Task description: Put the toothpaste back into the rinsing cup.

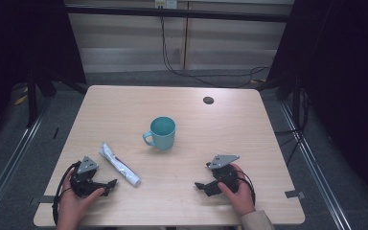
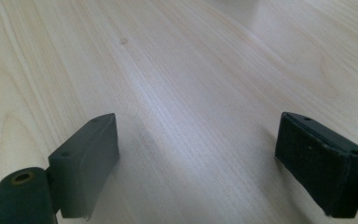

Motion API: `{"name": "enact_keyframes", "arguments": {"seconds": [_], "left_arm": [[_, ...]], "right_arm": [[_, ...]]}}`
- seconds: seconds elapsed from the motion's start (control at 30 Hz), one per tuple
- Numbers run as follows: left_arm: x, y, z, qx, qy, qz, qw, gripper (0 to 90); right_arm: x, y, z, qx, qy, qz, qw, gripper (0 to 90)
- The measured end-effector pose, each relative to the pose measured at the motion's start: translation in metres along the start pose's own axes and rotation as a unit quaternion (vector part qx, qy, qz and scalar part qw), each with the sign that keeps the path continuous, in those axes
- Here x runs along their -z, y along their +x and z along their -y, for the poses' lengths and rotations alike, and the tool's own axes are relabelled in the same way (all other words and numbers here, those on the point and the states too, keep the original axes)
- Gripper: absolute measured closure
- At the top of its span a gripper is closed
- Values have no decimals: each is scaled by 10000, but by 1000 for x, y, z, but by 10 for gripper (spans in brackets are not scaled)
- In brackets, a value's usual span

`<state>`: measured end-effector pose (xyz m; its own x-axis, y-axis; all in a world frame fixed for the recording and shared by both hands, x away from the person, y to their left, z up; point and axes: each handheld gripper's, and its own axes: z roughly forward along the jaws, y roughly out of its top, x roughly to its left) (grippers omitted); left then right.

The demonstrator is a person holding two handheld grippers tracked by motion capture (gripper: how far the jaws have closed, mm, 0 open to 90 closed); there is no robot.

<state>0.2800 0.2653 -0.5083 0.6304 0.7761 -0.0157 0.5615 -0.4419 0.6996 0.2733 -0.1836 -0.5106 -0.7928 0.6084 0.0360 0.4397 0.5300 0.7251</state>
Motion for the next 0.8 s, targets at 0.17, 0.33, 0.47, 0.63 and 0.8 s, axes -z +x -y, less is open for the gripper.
{"name": "enact_keyframes", "arguments": {"seconds": [0.17,0.33,0.47,0.63,0.8], "left_arm": [[0,0,-1,-43,72,14,10000,4],[7,5,-14,394,443,162,9981,168],[8,9,-21,524,735,206,9957,194],[10,16,-29,752,956,247,9923,194],[10,22,-38,832,1056,213,9907,196]], "right_arm": [[0,0,0,6,-3,-1,10000,124],[0,0,0,0,-1,-8,10000,124],[0,0,0,1,1,-9,10000,124],[0,0,0,3,0,-7,10000,124],[0,0,0,3,0,-8,10000,124]]}}
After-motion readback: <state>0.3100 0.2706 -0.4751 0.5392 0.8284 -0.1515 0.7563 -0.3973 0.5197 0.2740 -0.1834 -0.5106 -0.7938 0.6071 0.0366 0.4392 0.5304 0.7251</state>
